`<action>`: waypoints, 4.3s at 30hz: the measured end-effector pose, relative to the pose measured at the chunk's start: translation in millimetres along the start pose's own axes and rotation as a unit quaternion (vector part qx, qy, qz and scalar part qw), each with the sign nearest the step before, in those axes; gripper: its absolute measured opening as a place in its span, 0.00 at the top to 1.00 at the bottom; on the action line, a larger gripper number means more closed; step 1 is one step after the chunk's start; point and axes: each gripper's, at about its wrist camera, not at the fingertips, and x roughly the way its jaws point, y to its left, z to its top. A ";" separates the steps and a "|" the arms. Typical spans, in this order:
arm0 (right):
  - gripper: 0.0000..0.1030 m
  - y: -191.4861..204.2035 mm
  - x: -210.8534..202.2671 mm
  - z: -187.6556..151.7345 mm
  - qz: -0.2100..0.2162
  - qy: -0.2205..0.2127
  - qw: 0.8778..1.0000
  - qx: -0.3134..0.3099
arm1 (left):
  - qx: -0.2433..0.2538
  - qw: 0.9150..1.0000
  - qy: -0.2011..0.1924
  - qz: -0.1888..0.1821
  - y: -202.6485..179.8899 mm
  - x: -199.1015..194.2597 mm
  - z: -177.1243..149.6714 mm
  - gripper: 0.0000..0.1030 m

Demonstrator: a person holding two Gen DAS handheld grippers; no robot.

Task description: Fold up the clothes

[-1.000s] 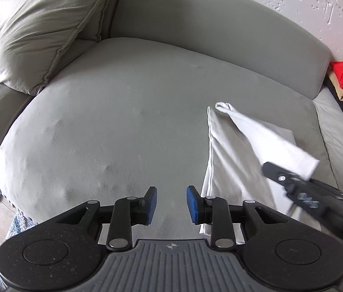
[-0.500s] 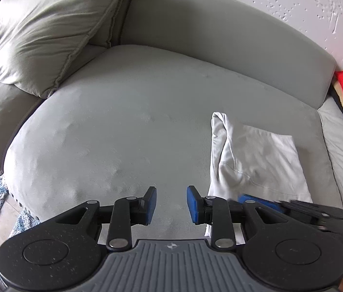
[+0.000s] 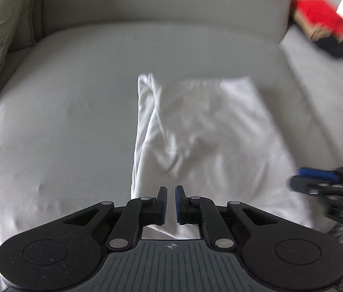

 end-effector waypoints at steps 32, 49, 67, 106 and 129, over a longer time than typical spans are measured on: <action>1.00 -63.7 80.5 46.4 0.020 -0.011 0.986 0.165 | 0.017 1.000 0.005 0.025 3.1 45.3 48.0 0.91; 0.99 -105.3 140.4 63.8 0.145 -0.067 0.941 0.299 | 0.024 0.995 -0.095 0.006 -5.4 91.9 101.1 0.93; 0.94 -124.8 55.2 42.5 0.051 -0.087 0.970 0.222 | 0.021 0.993 -0.081 0.079 5.3 4.7 44.9 0.87; 0.85 -7.1 15.0 -23.6 0.041 0.014 0.999 0.017 | 0.079 0.995 0.023 0.049 -35.0 12.9 -40.3 0.91; 0.44 -110.3 21.2 -21.0 0.157 -0.003 0.943 0.292 | -0.118 0.990 -0.038 -0.070 79.3 8.2 2.0 0.50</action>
